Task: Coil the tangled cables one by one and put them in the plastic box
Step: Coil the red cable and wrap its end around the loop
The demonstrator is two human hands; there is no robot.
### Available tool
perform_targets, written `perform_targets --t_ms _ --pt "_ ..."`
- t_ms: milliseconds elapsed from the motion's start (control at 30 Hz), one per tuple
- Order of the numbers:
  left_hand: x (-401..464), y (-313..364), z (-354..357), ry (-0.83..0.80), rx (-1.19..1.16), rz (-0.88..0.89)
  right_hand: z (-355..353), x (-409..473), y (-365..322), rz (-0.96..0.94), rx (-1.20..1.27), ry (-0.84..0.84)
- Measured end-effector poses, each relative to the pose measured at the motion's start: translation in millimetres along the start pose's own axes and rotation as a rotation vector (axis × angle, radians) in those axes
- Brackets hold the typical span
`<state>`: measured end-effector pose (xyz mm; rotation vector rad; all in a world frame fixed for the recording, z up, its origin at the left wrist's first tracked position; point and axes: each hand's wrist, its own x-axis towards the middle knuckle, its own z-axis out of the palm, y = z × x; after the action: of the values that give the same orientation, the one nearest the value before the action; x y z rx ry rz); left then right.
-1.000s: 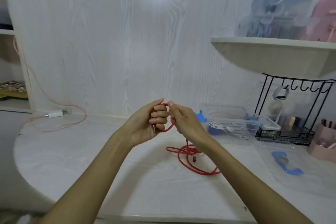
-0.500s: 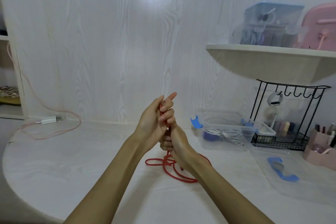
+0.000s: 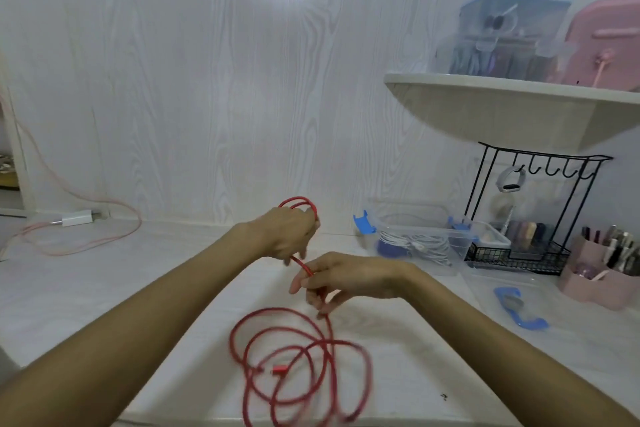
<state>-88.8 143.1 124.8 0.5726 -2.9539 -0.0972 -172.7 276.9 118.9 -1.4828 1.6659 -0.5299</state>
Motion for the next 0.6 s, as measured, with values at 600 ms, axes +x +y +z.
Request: perform_targets --t_ms 600 --pt "-9.5 20.4 -30.9 -0.279 -1.976 0.159 -58.5 28.9 1.9 -0.242 -0.357 0.962"
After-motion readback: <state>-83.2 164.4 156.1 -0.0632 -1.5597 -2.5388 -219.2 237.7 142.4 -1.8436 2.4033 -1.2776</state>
